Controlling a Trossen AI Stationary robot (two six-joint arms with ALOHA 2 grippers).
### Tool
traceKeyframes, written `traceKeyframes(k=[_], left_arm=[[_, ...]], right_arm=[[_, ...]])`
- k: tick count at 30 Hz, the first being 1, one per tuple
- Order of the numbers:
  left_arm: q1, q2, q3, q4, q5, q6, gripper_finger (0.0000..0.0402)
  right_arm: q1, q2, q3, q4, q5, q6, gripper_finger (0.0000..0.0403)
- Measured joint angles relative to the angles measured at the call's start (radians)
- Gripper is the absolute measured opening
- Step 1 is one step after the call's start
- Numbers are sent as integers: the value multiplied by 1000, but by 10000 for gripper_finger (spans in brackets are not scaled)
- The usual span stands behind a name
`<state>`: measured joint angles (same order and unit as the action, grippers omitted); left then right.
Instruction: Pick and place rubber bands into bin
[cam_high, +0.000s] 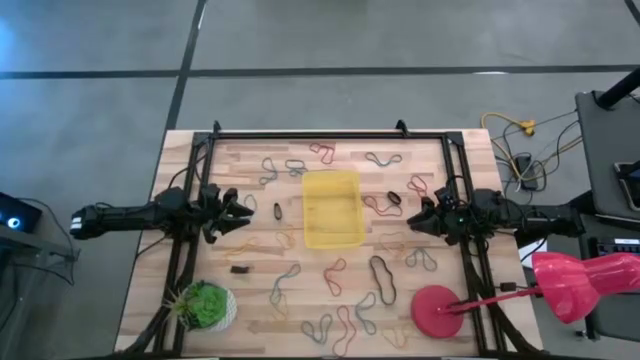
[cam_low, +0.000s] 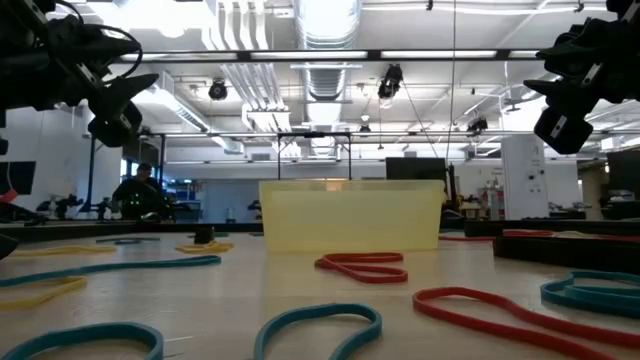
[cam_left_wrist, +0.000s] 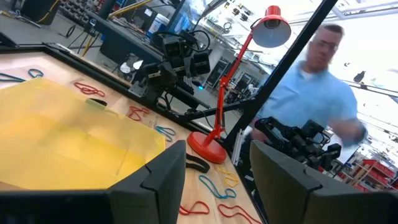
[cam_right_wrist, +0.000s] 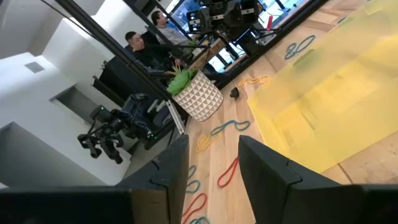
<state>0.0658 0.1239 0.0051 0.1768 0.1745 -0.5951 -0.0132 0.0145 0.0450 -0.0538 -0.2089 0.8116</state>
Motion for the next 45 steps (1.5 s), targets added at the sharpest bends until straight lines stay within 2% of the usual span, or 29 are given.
traceKeyframes(k=[15,19,22,26,33,36,40,45], left_arm=[[0,0,0,0,0,0,164],[0,0,0,0,0,0,164],[0,0,0,0,0,0,164],[0,0,0,0,0,0,164],[0,0,0,0,0,0,164],[0,0,0,0,0,0,164],[0,0,0,0,0,0,164],[0,0,0,0,0,0,164]], right_arm=[[0,0,0,1,7,0,128],[-1,2,0,63,246,79,128],[-1,0,0,90,381,165,128],[0,0,0,91,485,215,128],[0,5,0,100,571,325,128],[0,20,0,153,548,363,128],[0,72,0,221,469,303,128],[8,199,37,259,472,298,128]])
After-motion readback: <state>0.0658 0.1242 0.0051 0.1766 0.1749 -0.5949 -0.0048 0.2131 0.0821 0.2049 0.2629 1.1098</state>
